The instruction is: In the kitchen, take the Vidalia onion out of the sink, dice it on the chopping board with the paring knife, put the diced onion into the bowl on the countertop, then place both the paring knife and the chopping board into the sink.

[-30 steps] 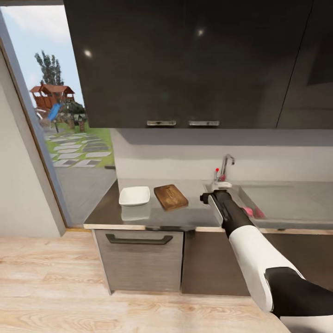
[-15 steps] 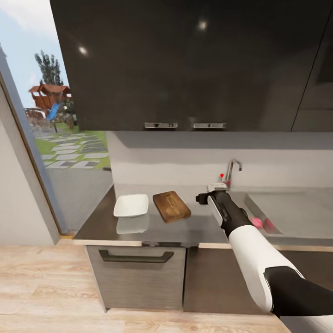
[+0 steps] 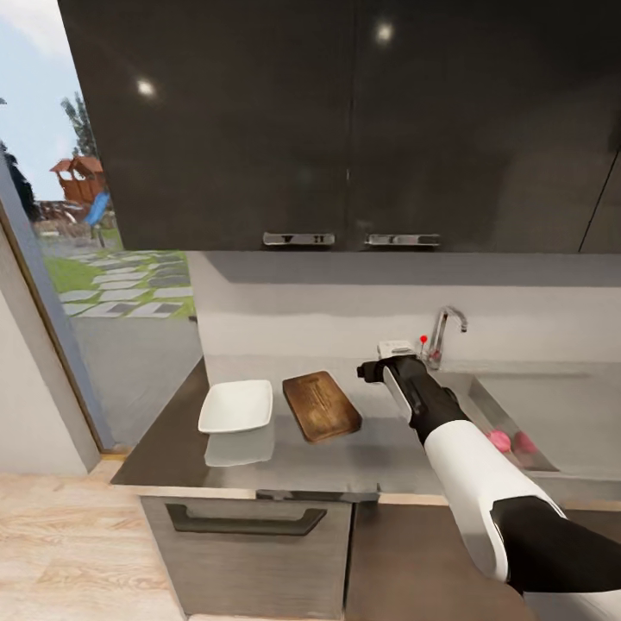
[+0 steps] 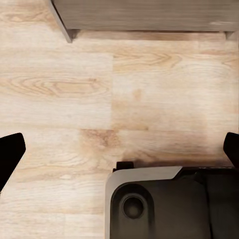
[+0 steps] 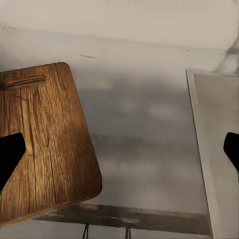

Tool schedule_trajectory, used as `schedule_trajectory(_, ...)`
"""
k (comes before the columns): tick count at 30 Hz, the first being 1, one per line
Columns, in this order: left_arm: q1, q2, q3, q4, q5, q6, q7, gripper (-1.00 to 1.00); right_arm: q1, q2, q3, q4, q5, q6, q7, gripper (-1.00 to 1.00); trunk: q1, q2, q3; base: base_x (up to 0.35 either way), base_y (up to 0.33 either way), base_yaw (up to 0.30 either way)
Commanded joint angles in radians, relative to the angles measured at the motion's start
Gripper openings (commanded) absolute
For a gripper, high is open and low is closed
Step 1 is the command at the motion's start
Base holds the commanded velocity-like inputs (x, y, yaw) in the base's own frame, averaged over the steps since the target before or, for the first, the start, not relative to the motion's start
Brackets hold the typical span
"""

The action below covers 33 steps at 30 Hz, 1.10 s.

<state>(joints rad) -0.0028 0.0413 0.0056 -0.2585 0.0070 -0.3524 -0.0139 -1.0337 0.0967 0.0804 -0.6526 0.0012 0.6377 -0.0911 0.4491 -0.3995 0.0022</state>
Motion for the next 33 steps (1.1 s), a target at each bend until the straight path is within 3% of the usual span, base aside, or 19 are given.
schedule_trajectory(1, 0.0, 0.0, 0.001, 0.001, 0.001, -0.003, -0.001, 1.0, 0.0, 0.0, 0.016, -0.001, 0.0, 0.005, -0.002, 1.0, 0.001, -0.001, 0.0, 0.319, 0.0, 0.0)
schedule_trajectory(4, 0.0, 0.0, 0.001, 0.001, 0.001, -0.003, -0.002, 1.0, 0.0, 0.0, 0.045, -0.001, 0.0, 0.005, 0.003, 1.0, 0.001, -0.001, 0.0, 0.319, 0.003, 0.0)
schedule_trajectory(11, 0.0, 0.0, 0.001, 0.001, 0.001, -0.003, -0.003, 1.0, 0.0, -0.001, 0.051, -0.001, -0.003, 0.005, 0.018, 1.0, 0.001, -0.001, 0.0, 0.303, 0.102, 0.0)
schedule_trajectory(17, 0.0, 0.0, 0.0, 0.001, 0.001, -0.003, -0.003, 1.0, 0.0, -0.002, 0.053, 0.004, -0.002, 0.006, 0.067, 1.0, 0.001, -0.001, 0.0, 0.269, 0.18, 0.0)
schedule_trajectory(21, 0.0, 0.0, -0.001, 0.001, 0.001, -0.003, -0.003, 1.0, 0.0, -0.007, 0.065, 0.03, 0.001, 0.006, 0.136, 1.0, 0.001, -0.001, 0.0, 0.167, 0.129, 0.0)
schedule_trajectory(24, 0.0, 0.0, -0.001, 0.001, 0.001, -0.003, -0.003, 1.0, 0.0, -0.013, 0.1, 0.037, 0.002, 0.007, 0.168, 1.0, 0.001, -0.001, 0.0, 0.072, 0.035, 0.0)
schedule_trajectory(25, 0.0, 0.0, -0.001, 0.001, 0.001, -0.003, -0.003, 1.0, 0.0, -0.014, 0.136, 0.039, 0.002, 0.007, 0.179, 1.0, 0.001, -0.001, 0.0, 0.02, 0.01, 0.0)
schedule_trajectory(27, 0.0, 0.0, -0.001, 0.001, 0.001, -0.003, -0.003, 1.0, 0.0, -0.015, 0.154, 0.04, 0.001, 0.007, 0.182, 1.0, 0.001, -0.001, 0.0, 0.014, 0.007, 0.0)
schedule_trajectory(29, 0.0, 0.0, -0.001, 0.001, 0.0, -0.003, -0.003, 1.0, 0.0, -0.016, 0.2, 0.041, 0.001, 0.007, 0.21, 1.0, 0.001, -0.001, 0.0, 0.006, 0.003, 0.0)
schedule_trajectory(33, 0.0, 0.0, -0.001, 0.001, -0.001, -0.003, -0.003, 1.0, 0.0, -0.019, 0.219, 0.042, 0.002, 0.007, 0.292, 1.0, 0.001, -0.001, 0.0, 0.001, 0.001, 0.0)
